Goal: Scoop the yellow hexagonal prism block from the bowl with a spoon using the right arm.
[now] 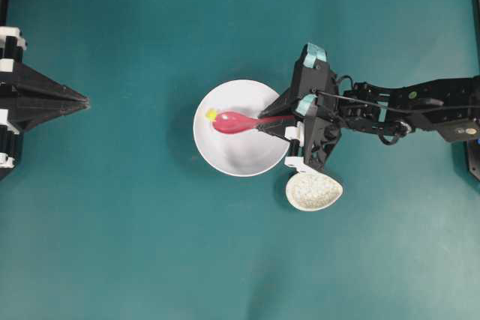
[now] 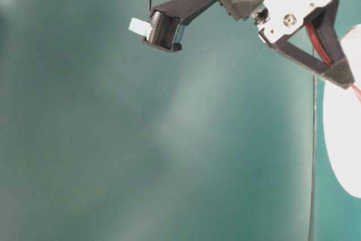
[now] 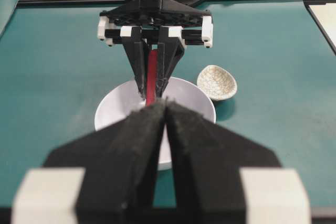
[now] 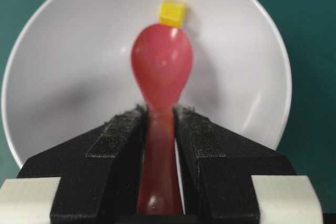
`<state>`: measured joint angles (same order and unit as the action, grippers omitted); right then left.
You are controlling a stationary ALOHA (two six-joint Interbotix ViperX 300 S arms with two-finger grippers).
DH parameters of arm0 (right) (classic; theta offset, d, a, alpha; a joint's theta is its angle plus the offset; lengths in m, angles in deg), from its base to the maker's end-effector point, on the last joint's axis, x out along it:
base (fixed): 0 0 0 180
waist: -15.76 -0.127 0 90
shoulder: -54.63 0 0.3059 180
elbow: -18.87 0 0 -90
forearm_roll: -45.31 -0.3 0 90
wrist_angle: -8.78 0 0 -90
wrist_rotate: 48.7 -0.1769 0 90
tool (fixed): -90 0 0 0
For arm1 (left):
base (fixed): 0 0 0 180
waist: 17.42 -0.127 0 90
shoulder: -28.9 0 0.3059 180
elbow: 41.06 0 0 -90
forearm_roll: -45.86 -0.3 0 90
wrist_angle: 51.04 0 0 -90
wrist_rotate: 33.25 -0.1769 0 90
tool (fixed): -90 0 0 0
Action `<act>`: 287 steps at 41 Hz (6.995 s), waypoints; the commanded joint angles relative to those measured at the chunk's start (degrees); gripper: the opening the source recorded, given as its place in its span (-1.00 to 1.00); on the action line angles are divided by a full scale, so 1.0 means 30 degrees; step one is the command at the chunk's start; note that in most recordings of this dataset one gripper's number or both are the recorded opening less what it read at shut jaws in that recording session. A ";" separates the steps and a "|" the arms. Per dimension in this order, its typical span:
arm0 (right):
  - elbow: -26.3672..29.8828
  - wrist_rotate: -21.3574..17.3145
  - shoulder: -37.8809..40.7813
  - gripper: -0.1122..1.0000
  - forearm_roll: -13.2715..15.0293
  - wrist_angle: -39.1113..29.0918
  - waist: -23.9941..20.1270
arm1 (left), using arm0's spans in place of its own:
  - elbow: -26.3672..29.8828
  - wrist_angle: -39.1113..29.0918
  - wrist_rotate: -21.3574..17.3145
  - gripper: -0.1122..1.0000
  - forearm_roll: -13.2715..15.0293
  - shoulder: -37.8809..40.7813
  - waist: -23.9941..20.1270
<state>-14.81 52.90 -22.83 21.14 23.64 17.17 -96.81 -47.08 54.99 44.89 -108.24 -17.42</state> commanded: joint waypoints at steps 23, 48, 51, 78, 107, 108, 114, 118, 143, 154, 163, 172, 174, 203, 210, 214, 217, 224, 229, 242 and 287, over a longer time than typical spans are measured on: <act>0.0117 -0.0088 -0.0293 -0.37 -0.0029 -0.0088 -0.0059 | 0.0469 0.0088 0.0000 -0.64 -0.0059 0.0088 -0.0029; 0.0088 -0.0674 0.0586 -0.37 -0.0146 -0.0352 -0.0059 | 0.0469 0.0088 -0.0029 -0.64 -0.0059 0.0088 0.0000; 0.0088 -0.0674 0.0586 -0.37 -0.0146 -0.0352 -0.0059 | 0.0469 0.0088 -0.0029 -0.64 -0.0059 0.0088 0.0000; 0.0439 -0.0674 0.0762 -0.37 -0.0117 0.0732 -0.0059 | 0.0469 0.0029 -0.0029 -0.64 -0.0059 0.0088 -0.0029; 0.0557 -0.0645 0.0762 -0.37 -0.0059 0.1172 -0.0059 | 0.0469 0.0029 -0.0029 -0.64 -0.0059 0.0088 0.0000; 0.0586 -0.0645 0.0762 -0.37 -0.0029 0.1172 -0.0059 | 0.0498 0.0029 -0.0029 -0.64 -0.0059 0.0088 -0.0029; 0.0820 -0.0557 0.0645 -0.37 0.0059 0.1143 -0.0059 | 0.0469 -0.0059 -0.0029 -0.64 -0.0059 0.0117 0.0000; 0.0879 -0.0498 0.0381 -0.37 0.0117 0.1084 -0.0059 | 0.0498 -0.0117 -0.0029 -0.64 -0.0059 0.0088 0.0000; 0.0674 0.0117 -0.2842 -0.37 0.0352 -0.0879 0.0439 | 0.0498 -0.0146 -0.0029 -0.64 -0.0059 0.0059 0.0000; 0.0498 0.0527 -0.4277 -0.37 0.0352 -0.2080 0.0820 | 0.0527 -0.0176 0.0000 -0.64 -0.0059 -0.0117 0.0000; 0.0176 0.0586 -0.5273 -0.37 0.0352 -0.2432 0.1025 | 0.0498 -0.0176 0.0000 -0.64 -0.0029 -0.0117 0.0000; -0.0615 0.0586 -0.6299 -0.37 0.0352 -0.2402 0.1172 | 0.0527 -0.0293 0.0000 -0.64 -0.0059 -0.0146 -0.0029; -0.0791 0.0586 -0.6533 -0.37 0.0352 -0.2344 0.1172 | 0.0498 -0.0352 0.0000 -0.64 -0.0059 -0.0146 0.0000; -0.1318 0.0469 -0.7500 -0.37 0.0352 -0.2432 0.1172 | 0.0615 -0.0381 -0.1465 -0.64 -0.0205 -0.0498 0.0000; -0.1318 0.0469 -0.7500 -0.37 0.0352 -0.2402 0.1172 | 0.0615 -0.0410 -0.1113 -0.64 -0.0117 -0.0498 0.0000; -0.1318 0.0527 -0.7500 -0.37 0.0352 -0.2402 0.1172 | 0.0615 -0.0439 -0.0967 -0.64 -0.0059 -0.0498 0.0000; -0.1318 0.0527 -0.7500 -0.37 0.0352 -0.2432 0.1172 | 0.0615 -0.0469 -0.0908 -0.64 -0.0029 -0.0469 0.0000; -0.1318 0.0557 -0.7500 -0.37 0.0352 -0.2432 0.1172 | 0.0586 -0.0469 -0.0791 -0.64 0.0029 -0.0439 -0.0029; -0.1318 0.0557 -0.7500 -0.37 0.0352 -0.2432 0.1172 | 0.0586 -0.0469 -0.0264 -0.64 0.0029 -0.0410 -0.0029; -0.1318 0.0586 -0.7500 -0.37 0.0381 -0.2432 0.1172 | 0.0586 -0.0469 0.0000 -0.64 0.0029 -0.0439 0.0000; -0.1318 0.0586 -0.7500 -0.37 0.0381 -0.2432 0.1172 | 0.0557 -0.0469 0.0000 -0.64 0.0029 -0.0381 -0.0029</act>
<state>-19.38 54.48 -44.10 22.19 16.17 20.77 -96.72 -48.75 54.91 44.89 -109.91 -17.42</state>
